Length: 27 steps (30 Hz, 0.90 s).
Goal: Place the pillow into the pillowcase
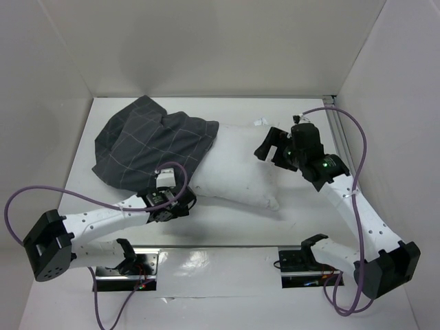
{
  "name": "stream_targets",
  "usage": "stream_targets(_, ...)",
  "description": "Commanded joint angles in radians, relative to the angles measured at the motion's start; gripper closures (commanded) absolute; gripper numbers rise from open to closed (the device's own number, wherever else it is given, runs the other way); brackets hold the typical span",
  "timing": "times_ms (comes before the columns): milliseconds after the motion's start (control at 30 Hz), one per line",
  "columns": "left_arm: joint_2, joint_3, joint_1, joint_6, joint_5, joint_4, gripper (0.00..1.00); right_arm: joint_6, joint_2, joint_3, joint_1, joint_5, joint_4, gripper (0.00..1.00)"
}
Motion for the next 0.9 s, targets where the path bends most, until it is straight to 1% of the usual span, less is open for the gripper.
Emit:
stream_targets(0, 0.008, -0.013, 0.033, -0.005, -0.052, 0.070, 0.14, -0.013, -0.038, 0.020, -0.015, 0.015, -0.114, 0.01)
stream_targets(67, 0.018, -0.013, 0.033, -0.005, -0.052, 0.081, 0.14, -0.013, -0.017, 0.030, -0.024, -0.008, -0.178, 0.01)
stream_targets(133, 0.018, -0.022, 0.043, -0.017, -0.063, 0.102, 0.16, -0.013, -0.006, 0.041, -0.024, -0.026, -0.189, 0.01)
stream_targets(267, 0.005, -0.044, 0.053, 0.012, -0.063, 0.182, 0.18, -0.013, -0.017, 0.030, -0.024, -0.066, -0.201, 0.01)
stream_targets(333, 0.005, -0.044, 0.084, 0.012, -0.063, 0.182, 0.21, -0.013, -0.006, 0.041, -0.024, -0.098, -0.234, 0.01)
stream_targets(367, 0.005, -0.053, 0.095, 0.021, -0.063, 0.182, 0.23, -0.046, 0.005, 0.041, -0.024, -0.135, -0.254, 0.01)
stream_targets(433, 0.017, -0.062, 0.125, 0.021, -0.063, 0.182, 0.38, -0.077, 0.005, 0.041, -0.024, -0.151, -0.292, 0.01)
stream_targets(467, 0.018, -0.062, 0.136, 0.021, -0.063, 0.169, 0.53, -0.108, -0.018, 0.029, -0.024, -0.151, -0.292, 0.01)
stream_targets(500, 0.018, -0.062, 0.145, 0.021, -0.063, 0.168, 0.77, -0.122, -0.030, 0.020, -0.024, -0.151, -0.303, 0.01)
stream_targets(533, 0.018, -0.050, 0.145, 0.021, -0.052, 0.152, 1.00, -0.136, -0.040, 0.020, -0.024, -0.151, -0.303, 0.01)
stream_targets(633, 0.005, -0.005, 0.145, 0.072, -0.041, 0.127, 1.00, -0.159, -0.018, -0.019, -0.024, -0.151, -0.288, 0.01)
stream_targets(667, -0.004, 0.030, 0.126, 0.086, -0.031, 0.127, 1.00, -0.150, -0.008, -0.031, -0.024, -0.135, -0.265, 0.01)
stream_targets(700, -0.015, 0.050, 0.113, 0.119, -0.030, 0.118, 1.00, -0.139, -0.008, -0.081, -0.024, -0.135, -0.228, 0.03)
stream_targets(733, -0.024, 0.073, 0.102, 0.138, -0.012, 0.118, 1.00, -0.122, -0.008, -0.112, -0.024, -0.149, -0.138, 0.16)
stream_targets(767, -0.035, 0.097, 0.084, 0.155, 0.011, 0.118, 1.00, -0.113, -0.008, -0.138, -0.024, -0.167, -0.093, 0.29)
stream_targets(800, -0.035, 0.152, 0.084, 0.170, 0.025, 0.118, 1.00, -0.093, 0.030, -0.158, -0.024, -0.199, -0.050, 0.40)
stream_targets(833, -0.035, 0.180, 0.069, 0.191, 0.037, 0.109, 1.00, -0.081, 0.054, -0.184, -0.024, -0.285, 0.037, 0.50)
stream_targets(867, -0.035, 0.208, 0.059, 0.192, 0.048, 0.109, 1.00, -0.062, 0.080, -0.184, -0.014, -0.333, 0.083, 0.60)
